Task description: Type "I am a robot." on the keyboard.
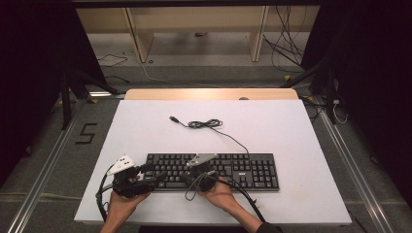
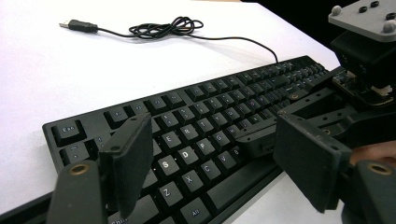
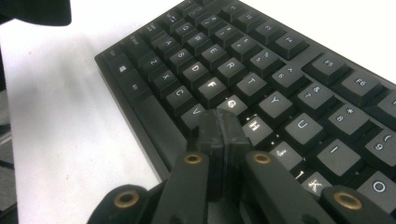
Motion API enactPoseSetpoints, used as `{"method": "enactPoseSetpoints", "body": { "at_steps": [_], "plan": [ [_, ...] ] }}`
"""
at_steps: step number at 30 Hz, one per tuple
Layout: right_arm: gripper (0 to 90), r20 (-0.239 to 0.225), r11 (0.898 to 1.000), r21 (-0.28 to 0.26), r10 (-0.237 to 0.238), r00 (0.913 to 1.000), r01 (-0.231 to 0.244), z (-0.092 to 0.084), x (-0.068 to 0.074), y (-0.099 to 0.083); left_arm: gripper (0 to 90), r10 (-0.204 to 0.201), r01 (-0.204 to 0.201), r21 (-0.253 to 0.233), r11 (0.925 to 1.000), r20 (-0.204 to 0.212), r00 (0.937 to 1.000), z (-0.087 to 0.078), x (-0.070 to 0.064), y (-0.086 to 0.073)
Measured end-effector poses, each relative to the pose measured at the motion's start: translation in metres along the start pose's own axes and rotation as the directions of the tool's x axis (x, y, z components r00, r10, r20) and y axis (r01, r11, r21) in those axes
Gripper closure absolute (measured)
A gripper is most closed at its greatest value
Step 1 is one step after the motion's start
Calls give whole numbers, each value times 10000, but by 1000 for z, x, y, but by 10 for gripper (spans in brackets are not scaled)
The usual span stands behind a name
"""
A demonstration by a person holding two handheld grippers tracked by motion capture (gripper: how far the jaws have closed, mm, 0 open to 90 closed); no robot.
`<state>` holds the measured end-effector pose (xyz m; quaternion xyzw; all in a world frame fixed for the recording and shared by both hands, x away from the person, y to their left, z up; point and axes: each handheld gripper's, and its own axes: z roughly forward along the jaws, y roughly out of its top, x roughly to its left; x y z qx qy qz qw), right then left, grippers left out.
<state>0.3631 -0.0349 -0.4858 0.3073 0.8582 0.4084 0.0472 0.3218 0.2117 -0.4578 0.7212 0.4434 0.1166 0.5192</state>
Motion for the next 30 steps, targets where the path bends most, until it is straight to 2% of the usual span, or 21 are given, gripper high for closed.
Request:
{"method": "enactPoseSetpoints", "body": {
  "at_steps": [8, 15, 23, 30],
  "plan": [
    [900, -41, 9999, -13, 122, 9999, -122, -1, 0, 0, 280, 11, -11, -4, 10000, -8, 10000, 0, 0, 0],
    [826, -310, 9977, -490, 453, 9985, -467, -12, -6, 4, 280, 10, -10, -37, 10000, 8, 10000, 0, 0, 0],
    [659, -339, 9936, -904, 646, 9973, -675, -26, -15, 8, 279, 32, -31, -56, 10000, 23, 10000, 0, 0, 0],
    [510, -229, 9905, -1028, 893, 9957, -912, -35, -23, 10, 276, 49, -49, -75, 10000, 26, 10000, 0, 0, 0]
  ]
}}
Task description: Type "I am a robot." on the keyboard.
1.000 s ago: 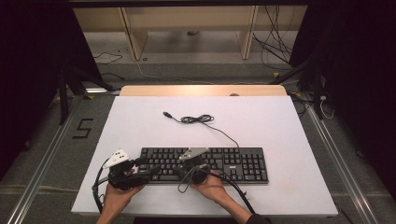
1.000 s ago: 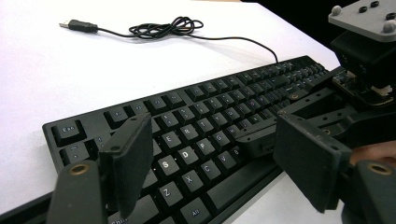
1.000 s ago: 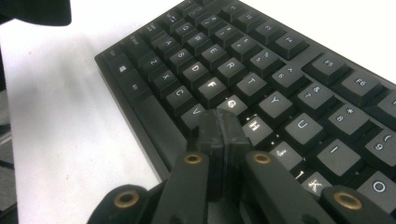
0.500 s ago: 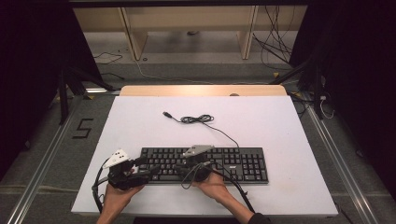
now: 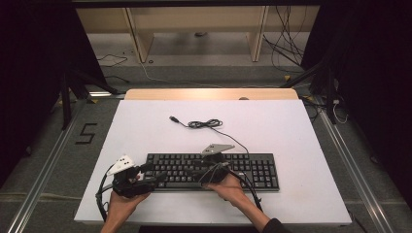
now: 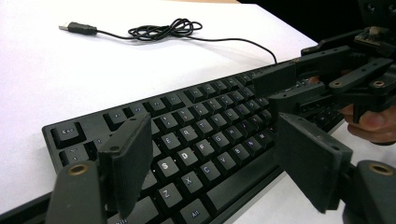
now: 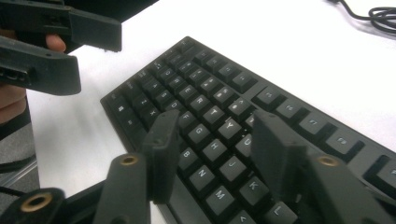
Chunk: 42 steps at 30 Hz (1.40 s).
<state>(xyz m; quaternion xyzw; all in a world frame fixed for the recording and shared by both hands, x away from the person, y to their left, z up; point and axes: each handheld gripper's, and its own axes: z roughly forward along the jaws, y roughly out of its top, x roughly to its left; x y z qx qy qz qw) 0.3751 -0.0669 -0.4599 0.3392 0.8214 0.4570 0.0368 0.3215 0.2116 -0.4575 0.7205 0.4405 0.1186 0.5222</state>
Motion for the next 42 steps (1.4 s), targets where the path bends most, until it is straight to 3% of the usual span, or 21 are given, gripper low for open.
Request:
{"method": "enactPoseSetpoints", "body": {
  "at_steps": [6, 12, 29, 36, 42],
  "plan": [
    [444, 191, 9999, 40, 107, 9998, -108, -4, -5, 2, 272, 9, -9, -1, 10000, 6, 10000, 0, 0, 0],
    [438, 432, 9998, -63, 214, 9988, -212, -9, -13, 3, 270, 32, -32, 2, 10000, 12, 10000, 0, 0, 0],
    [807, 1206, 9997, 132, 207, 9925, -224, -14, -25, -1, 269, 51, -51, -41, 10000, 16, 10000, 0, -1, 0],
    [884, 1268, 9990, 407, 135, 9918, -188, -11, -25, -4, 270, 100, -100, -14, 9999, 4, 10000, 0, -1, 0],
    [900, 1325, 9976, 665, 110, 9911, -199, -7, -26, -6, 270, 101, -101, -16, 9999, 0, 9999, 0, -1, 0]
  ]
}}
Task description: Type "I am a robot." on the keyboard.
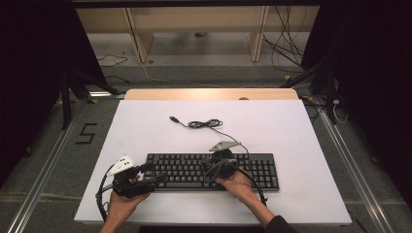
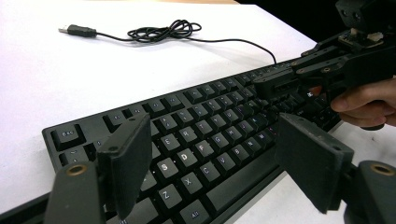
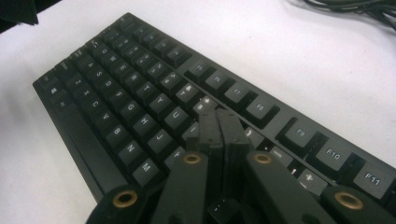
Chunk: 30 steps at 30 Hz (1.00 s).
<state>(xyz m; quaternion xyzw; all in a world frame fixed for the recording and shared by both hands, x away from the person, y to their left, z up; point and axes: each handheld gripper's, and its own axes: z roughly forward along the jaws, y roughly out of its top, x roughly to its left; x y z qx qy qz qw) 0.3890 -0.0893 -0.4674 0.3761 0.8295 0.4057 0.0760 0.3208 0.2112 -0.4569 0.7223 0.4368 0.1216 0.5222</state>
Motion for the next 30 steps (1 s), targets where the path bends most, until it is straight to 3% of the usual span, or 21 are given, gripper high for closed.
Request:
{"method": "enactPoseSetpoints", "body": {
  "at_steps": [19, 26, 30],
  "plan": [
    [900, 141, 9994, 288, -203, 9997, 199, 11, 0, -7, 270, 21, -21, 15, 10000, -4, 10000, 0, 0, 0],
    [900, 109, 9997, 260, 37, 9999, -40, 10, 0, -7, 270, 30, -30, 19, 10000, -4, 10000, 1, 0, 0],
    [856, -22, 9998, -39, 217, 9998, -217, 5, -1, -6, 270, 0, 0, 44, 10000, -1, 10000, 1, 0, 0]
  ]
}}
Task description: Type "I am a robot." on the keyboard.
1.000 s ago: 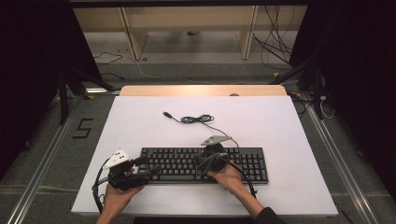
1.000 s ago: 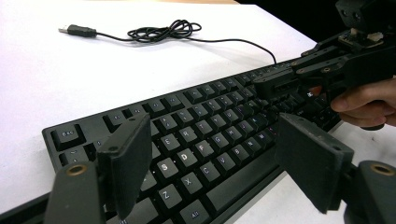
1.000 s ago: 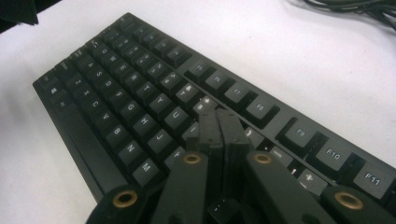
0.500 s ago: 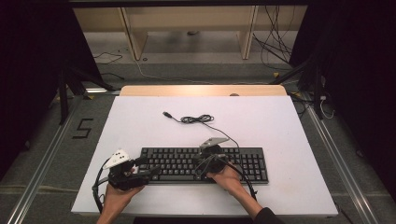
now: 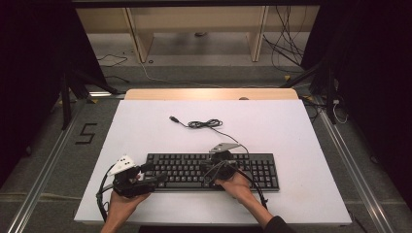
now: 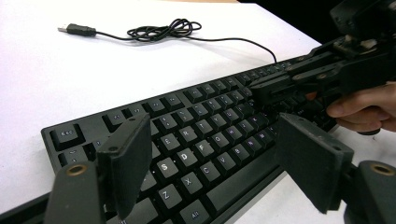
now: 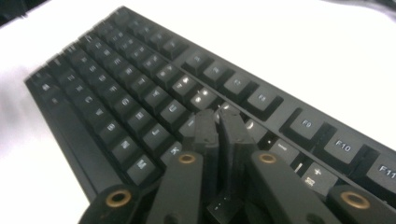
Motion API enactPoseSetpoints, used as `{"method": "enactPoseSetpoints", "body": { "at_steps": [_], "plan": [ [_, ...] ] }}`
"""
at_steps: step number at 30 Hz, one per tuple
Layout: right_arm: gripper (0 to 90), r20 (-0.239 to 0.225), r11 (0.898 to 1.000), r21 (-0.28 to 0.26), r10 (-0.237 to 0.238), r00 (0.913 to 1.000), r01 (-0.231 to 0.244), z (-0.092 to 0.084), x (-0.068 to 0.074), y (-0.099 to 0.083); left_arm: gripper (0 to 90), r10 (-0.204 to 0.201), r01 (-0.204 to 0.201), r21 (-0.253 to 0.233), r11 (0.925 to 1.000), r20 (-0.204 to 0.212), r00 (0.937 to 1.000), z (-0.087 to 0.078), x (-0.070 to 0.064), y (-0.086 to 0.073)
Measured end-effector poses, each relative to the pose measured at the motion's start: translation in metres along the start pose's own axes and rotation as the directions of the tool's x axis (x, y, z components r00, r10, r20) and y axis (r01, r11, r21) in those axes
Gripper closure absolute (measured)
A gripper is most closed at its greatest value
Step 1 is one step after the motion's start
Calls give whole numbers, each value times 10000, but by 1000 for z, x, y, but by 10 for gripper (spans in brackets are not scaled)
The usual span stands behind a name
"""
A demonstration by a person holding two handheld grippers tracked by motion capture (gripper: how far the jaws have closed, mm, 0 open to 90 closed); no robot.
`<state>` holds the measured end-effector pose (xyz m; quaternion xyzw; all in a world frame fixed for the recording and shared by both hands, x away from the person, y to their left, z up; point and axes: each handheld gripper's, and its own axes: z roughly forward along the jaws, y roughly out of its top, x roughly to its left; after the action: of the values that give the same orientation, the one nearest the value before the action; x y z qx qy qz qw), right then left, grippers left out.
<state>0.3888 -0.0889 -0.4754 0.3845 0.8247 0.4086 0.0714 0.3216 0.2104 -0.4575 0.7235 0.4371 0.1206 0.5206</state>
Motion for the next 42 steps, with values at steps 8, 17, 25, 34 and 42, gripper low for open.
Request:
{"method": "enactPoseSetpoints", "body": {
  "at_steps": [8, 17, 25, 34, 42],
  "plan": [
    [730, -372, 9989, -462, -94, 9993, 76, -16, 4, -1, 278, -98, 97, 136, 9999, 13, 10000, 3, 2, 1],
    [601, -831, 9945, -1050, -132, 9965, 45, -39, 3, -11, 338, -81, 82, 473, 9988, -22, 10000, 14, 0, 8],
    [491, -817, 9907, -1358, -129, 9966, 17, -53, 3, -20, 418, 131, -134, 758, 9970, 44, 9999, 25, -3, 16],
    [429, -844, 9886, -1497, 28, 9964, -155, -62, 2, -24, 611, 346, -339, 1659, 9856, -9, 9994, 45, -1, 22],
    [412, -802, 9880, -1542, -60, 9968, -64, -67, 4, -28, 752, 636, -640, 2174, 9740, 87, 9979, 60, 0, 21]
  ]
}}
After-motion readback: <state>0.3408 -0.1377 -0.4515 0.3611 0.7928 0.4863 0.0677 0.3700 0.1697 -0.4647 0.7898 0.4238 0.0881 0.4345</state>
